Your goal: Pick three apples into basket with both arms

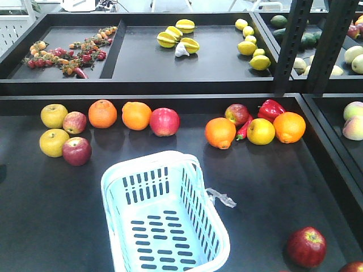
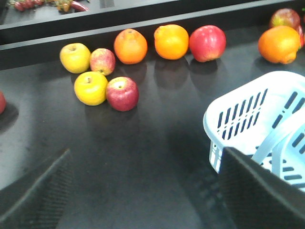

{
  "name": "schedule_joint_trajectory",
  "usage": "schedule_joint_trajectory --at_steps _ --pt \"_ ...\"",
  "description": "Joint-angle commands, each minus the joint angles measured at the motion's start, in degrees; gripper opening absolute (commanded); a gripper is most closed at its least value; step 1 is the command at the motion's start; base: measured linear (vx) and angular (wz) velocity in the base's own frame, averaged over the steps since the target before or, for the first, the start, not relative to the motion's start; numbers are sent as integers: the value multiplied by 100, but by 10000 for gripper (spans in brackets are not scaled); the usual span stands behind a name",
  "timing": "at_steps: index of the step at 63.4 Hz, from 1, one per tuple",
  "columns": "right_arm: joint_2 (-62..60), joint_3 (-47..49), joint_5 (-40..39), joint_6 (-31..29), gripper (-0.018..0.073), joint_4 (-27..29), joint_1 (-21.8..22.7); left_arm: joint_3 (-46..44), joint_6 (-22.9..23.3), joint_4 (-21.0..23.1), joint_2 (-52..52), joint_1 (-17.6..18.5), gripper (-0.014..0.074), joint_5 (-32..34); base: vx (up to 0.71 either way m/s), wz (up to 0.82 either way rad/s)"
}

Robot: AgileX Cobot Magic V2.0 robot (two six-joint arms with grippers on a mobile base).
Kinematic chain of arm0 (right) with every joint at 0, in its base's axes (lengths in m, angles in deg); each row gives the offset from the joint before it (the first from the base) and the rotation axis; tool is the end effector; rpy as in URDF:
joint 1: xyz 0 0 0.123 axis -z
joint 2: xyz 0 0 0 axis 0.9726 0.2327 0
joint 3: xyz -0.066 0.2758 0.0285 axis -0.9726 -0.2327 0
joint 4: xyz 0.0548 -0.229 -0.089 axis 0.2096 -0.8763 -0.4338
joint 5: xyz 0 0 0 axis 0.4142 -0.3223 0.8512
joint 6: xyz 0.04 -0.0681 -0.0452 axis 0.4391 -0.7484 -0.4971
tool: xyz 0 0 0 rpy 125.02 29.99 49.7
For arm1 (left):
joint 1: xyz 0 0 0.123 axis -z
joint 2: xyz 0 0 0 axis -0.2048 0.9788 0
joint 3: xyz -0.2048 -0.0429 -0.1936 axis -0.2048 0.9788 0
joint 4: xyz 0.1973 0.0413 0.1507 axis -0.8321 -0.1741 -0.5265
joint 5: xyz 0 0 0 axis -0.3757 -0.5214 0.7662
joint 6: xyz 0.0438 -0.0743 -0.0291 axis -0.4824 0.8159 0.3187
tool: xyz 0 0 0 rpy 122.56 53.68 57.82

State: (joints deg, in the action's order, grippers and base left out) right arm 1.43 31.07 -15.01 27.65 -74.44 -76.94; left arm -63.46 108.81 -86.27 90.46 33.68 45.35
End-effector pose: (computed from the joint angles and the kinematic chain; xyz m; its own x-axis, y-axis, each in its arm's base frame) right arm 0.0567 0.0004 0.2030 0.0596 0.0021 -0.9982 -0.0064 1.0000 0.0017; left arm 0.1292 -0.0286 0.3289 -0.5143 0.1006 -0.8517 0.1248 0.9913 0.0418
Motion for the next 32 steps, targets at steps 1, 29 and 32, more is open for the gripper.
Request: schedule_joint_trajectory --at_steps 1,29,32 --pt "-59 -75 -431 6 -9 -4 32 -134 102 -147 -43 -14 586 343 0 0" --pt "-59 -62 -911 53 -9 86 34 -134 102 -142 -37 -14 586 332 0 0" --pt "-59 -29 -902 53 -9 299 34 -134 102 -142 -37 -14 586 332 0 0"
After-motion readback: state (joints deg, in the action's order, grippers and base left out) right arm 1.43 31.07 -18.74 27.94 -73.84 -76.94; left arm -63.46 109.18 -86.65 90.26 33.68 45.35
